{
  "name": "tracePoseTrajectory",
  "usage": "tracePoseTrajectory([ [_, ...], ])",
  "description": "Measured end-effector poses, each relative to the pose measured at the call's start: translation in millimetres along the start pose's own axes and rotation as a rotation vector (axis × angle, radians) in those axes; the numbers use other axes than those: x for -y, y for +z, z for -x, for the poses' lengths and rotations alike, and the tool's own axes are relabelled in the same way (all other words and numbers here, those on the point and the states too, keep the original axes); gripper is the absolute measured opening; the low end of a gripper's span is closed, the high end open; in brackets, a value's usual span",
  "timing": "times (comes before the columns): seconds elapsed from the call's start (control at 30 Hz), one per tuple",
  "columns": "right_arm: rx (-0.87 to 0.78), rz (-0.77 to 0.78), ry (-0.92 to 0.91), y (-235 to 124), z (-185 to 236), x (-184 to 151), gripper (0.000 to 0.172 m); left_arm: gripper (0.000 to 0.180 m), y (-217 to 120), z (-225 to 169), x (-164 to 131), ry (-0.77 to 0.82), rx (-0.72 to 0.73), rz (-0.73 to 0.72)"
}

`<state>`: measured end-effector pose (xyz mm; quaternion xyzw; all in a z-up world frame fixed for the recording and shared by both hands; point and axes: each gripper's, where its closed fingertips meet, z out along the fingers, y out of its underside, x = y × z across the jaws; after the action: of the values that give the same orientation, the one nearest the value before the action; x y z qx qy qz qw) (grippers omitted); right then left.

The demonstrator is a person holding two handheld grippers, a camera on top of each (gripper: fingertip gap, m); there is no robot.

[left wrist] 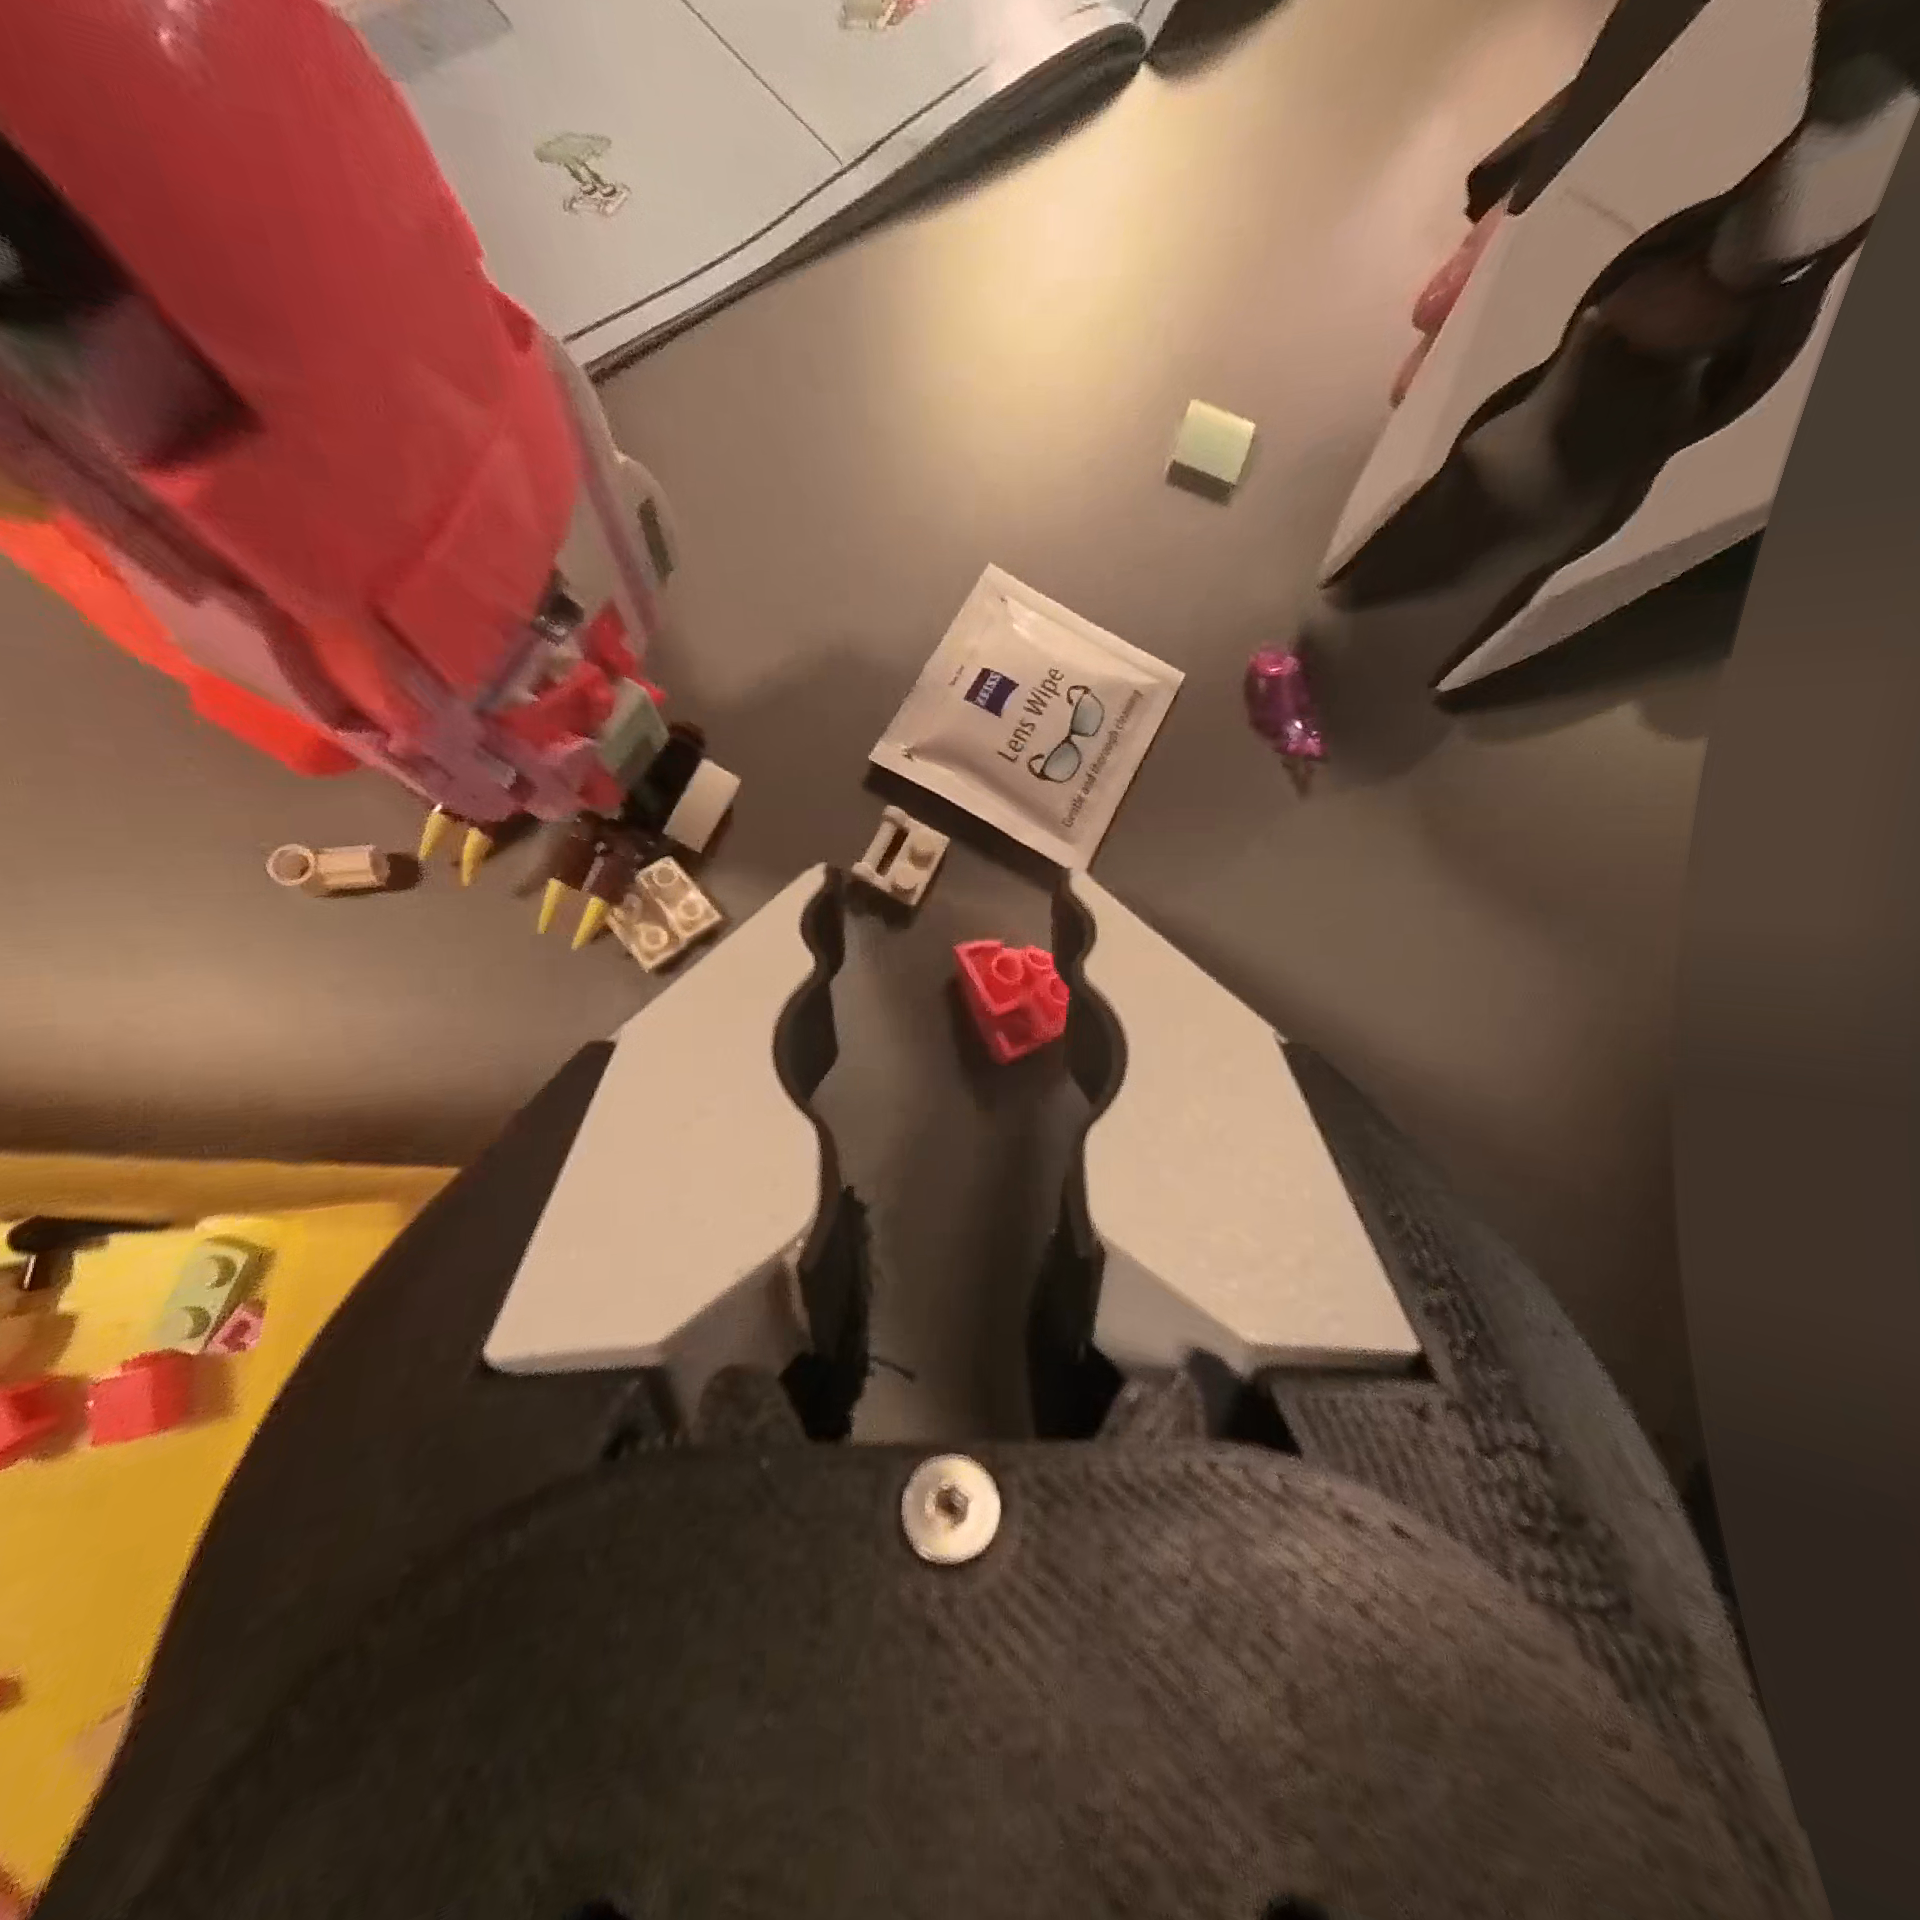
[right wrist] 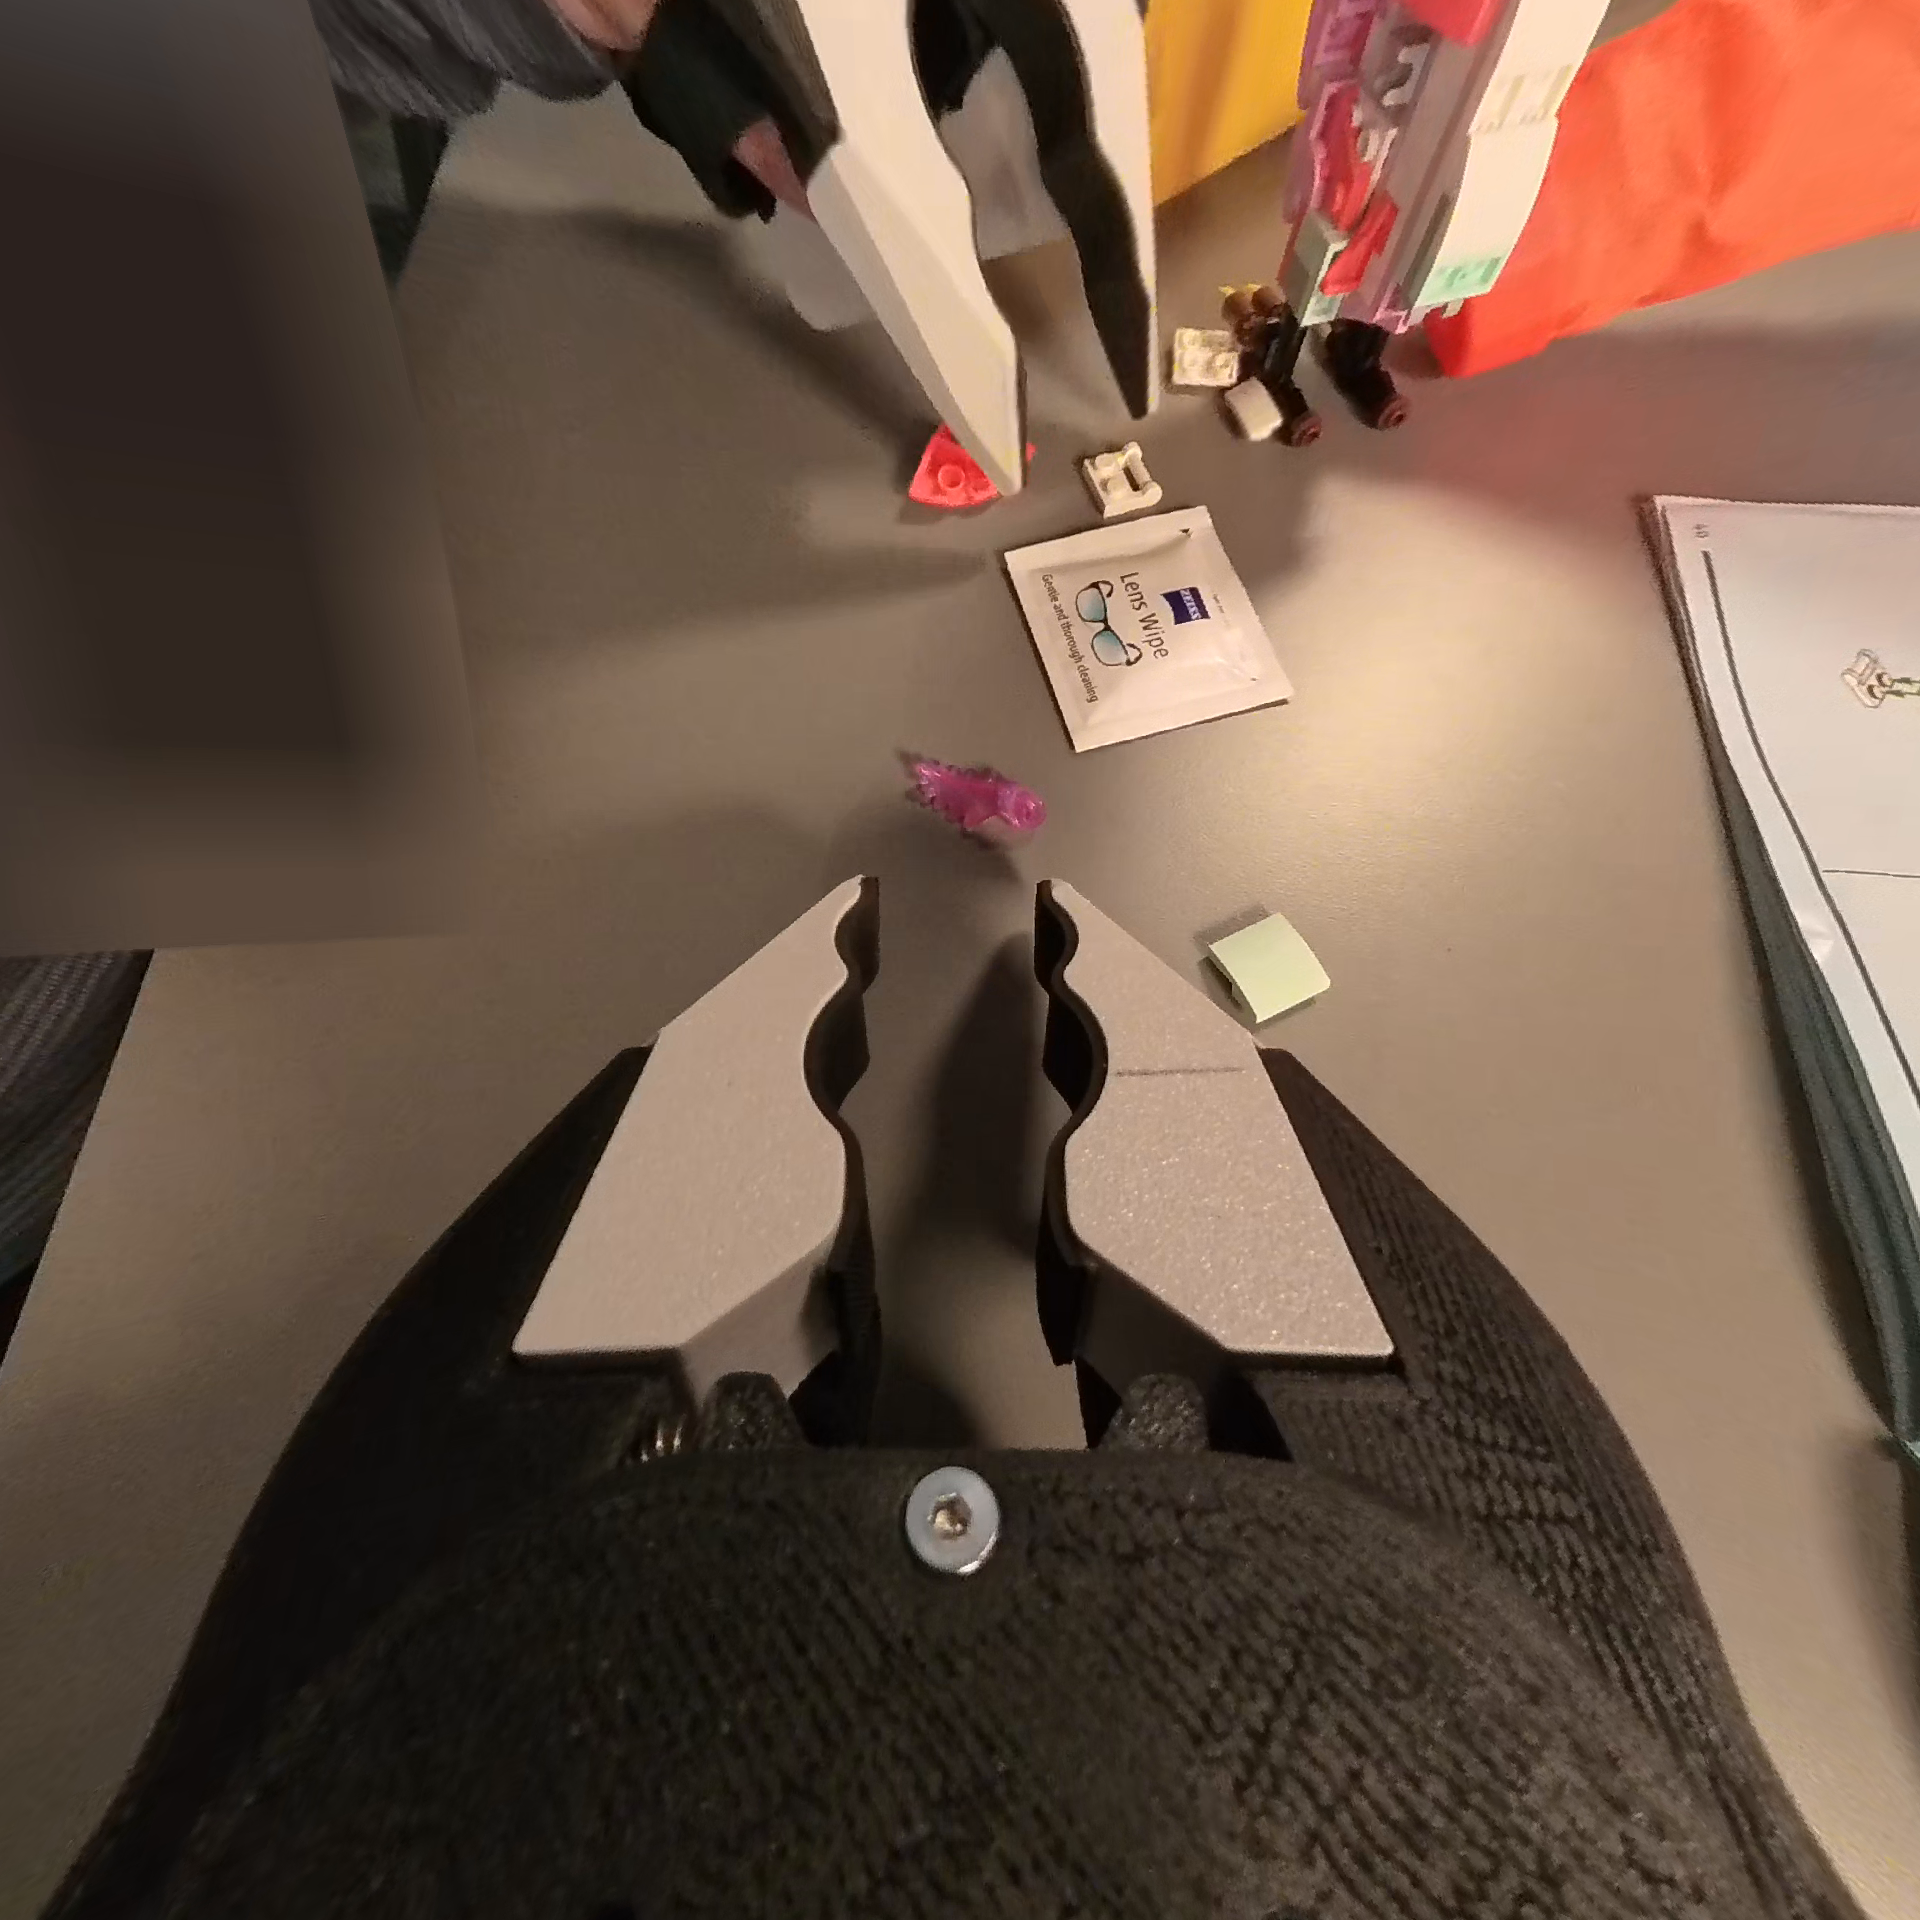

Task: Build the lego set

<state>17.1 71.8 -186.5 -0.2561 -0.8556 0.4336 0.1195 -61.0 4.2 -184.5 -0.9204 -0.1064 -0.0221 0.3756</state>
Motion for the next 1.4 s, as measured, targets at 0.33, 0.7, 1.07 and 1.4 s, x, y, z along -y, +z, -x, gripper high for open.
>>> tracePoseTrajectory([
  [0.33,0.002,0.011,0.001,1,1,-2,0.028,0.029,9,2,-3,0.045,0.017,0.040],
  [0.7,0.005,0.004,0.013,0,0,-1,0.028,0.014,14,-4,-1,0.109,0.038,0.061],
  [1.07,0.007,0.001,0.022,0,0,-1,0.028,0.023,-1,-13,-8,0.046,0.007,0.058],
  [1.4,0.007,0.000,0.025,0,0,0,0.028,0.031,1,-5,-9,0.047,0.040,0.041],
])
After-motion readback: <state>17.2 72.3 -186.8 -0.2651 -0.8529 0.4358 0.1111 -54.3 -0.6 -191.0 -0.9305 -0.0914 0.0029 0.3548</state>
